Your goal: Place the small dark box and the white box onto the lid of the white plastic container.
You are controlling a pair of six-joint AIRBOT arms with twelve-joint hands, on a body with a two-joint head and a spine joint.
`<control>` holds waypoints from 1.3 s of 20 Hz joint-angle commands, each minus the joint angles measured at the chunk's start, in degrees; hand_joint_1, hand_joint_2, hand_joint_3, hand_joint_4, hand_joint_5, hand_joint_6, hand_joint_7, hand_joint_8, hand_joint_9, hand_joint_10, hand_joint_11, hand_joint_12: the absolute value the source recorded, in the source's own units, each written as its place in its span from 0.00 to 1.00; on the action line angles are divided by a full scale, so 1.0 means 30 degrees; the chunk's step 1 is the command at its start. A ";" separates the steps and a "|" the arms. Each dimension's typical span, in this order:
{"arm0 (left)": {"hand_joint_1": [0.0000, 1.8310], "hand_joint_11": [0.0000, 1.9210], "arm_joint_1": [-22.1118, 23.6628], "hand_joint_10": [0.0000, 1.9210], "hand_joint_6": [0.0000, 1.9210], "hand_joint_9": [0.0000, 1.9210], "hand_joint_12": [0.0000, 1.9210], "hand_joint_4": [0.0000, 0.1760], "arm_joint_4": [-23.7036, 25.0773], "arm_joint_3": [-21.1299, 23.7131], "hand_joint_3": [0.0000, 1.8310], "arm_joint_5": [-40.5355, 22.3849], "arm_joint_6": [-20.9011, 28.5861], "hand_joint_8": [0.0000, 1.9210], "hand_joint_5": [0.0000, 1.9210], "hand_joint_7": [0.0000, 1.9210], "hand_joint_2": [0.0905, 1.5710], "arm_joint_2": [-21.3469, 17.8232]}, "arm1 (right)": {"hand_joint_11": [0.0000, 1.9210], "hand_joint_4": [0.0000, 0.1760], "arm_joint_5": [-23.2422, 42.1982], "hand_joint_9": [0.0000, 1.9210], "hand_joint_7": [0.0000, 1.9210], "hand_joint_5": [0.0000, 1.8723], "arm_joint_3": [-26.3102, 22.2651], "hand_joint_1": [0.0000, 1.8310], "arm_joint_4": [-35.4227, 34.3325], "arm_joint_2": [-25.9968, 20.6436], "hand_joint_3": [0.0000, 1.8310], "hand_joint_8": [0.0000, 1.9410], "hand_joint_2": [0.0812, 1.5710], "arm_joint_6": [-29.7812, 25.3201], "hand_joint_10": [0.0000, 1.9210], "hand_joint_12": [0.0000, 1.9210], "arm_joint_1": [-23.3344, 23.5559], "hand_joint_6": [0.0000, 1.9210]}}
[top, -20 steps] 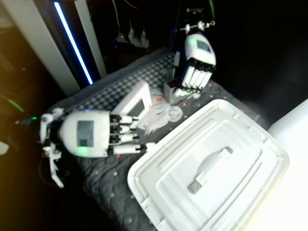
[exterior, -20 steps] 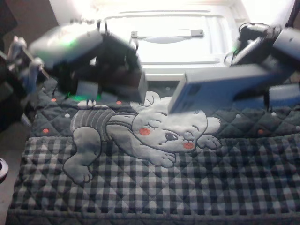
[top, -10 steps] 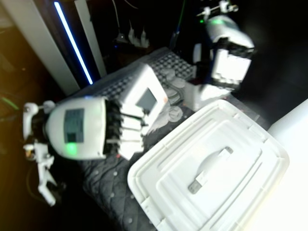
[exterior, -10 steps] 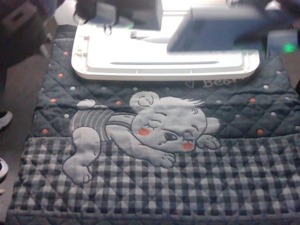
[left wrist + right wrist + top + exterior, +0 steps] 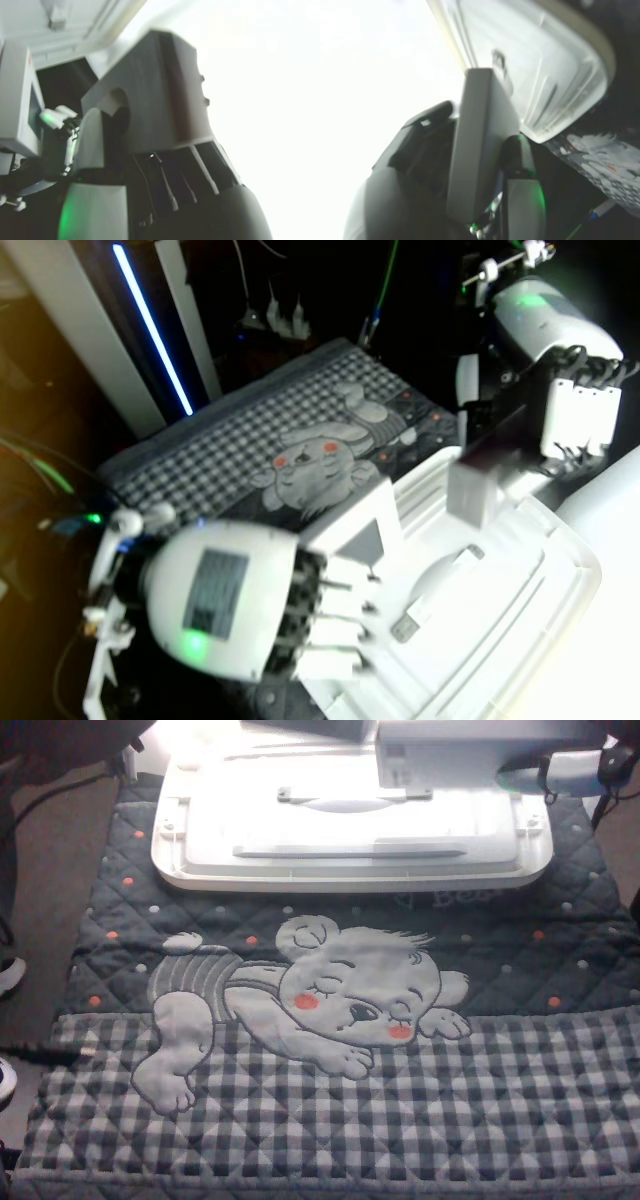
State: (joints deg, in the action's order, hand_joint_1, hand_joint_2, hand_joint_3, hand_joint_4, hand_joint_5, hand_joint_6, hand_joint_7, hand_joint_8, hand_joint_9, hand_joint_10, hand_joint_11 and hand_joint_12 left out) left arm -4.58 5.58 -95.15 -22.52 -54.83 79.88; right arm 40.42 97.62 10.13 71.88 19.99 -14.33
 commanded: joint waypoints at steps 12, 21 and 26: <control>0.62 0.00 -0.1279 0.00 0.00 0.00 0.00 0.83 -0.0458 0.2809 0.00 -0.5225 0.0024 0.00 0.00 0.00 0.57 -0.1728 | 0.00 1.00 0.3511 0.00 0.00 0.00 -0.2157 0.53 0.1235 -0.2070 0.00 0.00 0.59 -0.0757 0.00 0.00 0.0297 0.00; 0.53 0.00 -0.2985 0.11 0.00 0.14 0.46 0.99 -0.0433 0.6036 0.02 -0.8974 0.0130 0.01 0.00 0.15 0.53 -0.4574 | 0.00 0.96 0.7757 0.00 0.00 0.00 -0.5228 0.43 0.1348 -0.3978 0.00 0.00 0.48 -0.0754 0.00 0.00 -0.1021 0.00; 0.39 0.13 -0.4484 0.76 0.00 0.07 0.80 0.64 -0.0437 0.7497 0.00 -1.1682 0.0262 0.56 0.00 0.15 0.61 -0.5613 | 0.00 0.25 0.9629 0.00 0.00 0.00 -0.6071 0.45 0.0739 -0.4555 0.00 0.00 0.45 -0.0754 0.00 0.00 -0.2384 0.00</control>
State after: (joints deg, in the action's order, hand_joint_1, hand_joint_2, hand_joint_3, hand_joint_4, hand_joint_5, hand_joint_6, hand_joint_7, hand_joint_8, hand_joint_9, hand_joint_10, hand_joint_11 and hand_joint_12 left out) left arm -18.57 5.28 -72.47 -49.17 -54.22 63.59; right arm 62.24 79.26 14.83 59.00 17.91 -22.22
